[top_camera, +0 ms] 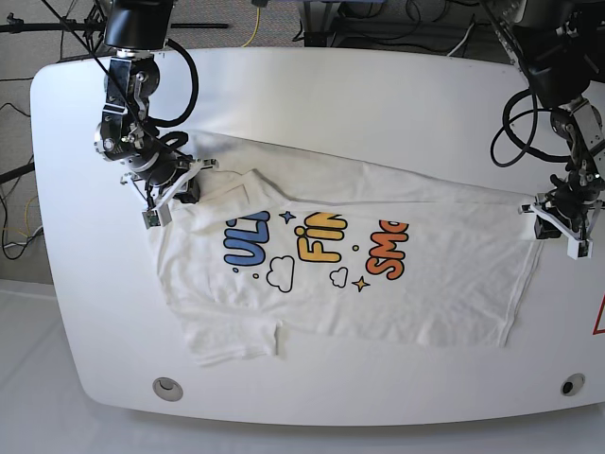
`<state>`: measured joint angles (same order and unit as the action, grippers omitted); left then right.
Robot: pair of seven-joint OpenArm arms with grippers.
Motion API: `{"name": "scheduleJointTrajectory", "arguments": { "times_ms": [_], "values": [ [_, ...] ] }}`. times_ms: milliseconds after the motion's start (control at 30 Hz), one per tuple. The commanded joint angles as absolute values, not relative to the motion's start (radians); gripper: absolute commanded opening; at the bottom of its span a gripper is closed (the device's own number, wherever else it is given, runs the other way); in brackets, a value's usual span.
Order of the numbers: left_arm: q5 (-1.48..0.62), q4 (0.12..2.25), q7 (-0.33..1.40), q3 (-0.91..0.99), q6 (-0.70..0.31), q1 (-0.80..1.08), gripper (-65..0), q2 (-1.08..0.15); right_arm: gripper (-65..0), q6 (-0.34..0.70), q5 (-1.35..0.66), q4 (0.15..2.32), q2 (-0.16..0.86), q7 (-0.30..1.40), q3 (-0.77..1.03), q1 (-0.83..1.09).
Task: Fold the T-shirt properly
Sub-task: 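Move the left gripper down onto the shirt's hem corner, then pinch the hem corner fabric with the left gripper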
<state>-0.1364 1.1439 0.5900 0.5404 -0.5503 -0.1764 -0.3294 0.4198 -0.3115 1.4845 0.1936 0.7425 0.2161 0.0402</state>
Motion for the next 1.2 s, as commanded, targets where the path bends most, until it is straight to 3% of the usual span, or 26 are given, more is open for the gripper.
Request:
{"name": "scheduleJointTrajectory", "arguments": {
  "times_ms": [0,133,333,600,800,1167],
  "values": [
    [-0.153,1.154,0.575,0.539,-0.559,-0.186,-54.4,-0.347,-64.8,0.425,-0.304,1.496,0.201,0.751,0.22,0.034],
    [-0.151,1.154,0.583,0.538,-0.574,-0.18,-55.2,-0.347,-64.8,0.425,-0.304,1.496,0.201,0.753,0.22,0.034],
    [-0.167,1.158,0.6,0.542,-0.606,-0.186,-47.8,-0.348,-64.9,0.423,-0.307,1.496,0.201,0.751,0.22,0.034],
    [-0.16,1.136,0.557,0.449,-0.576,-0.199,-37.9,-0.359,-65.0,0.422,-0.308,1.498,0.201,0.745,0.219,0.03],
    [-0.164,1.115,0.53,0.385,-0.567,-0.21,-38.4,-0.369,-65.0,0.422,-0.308,1.498,0.201,0.744,0.219,0.03],
    [-0.173,1.155,0.548,0.33,-0.551,-0.205,-47.2,-0.388,-65.0,0.421,-0.311,1.497,0.201,0.736,0.219,0.032]
  ]
}}
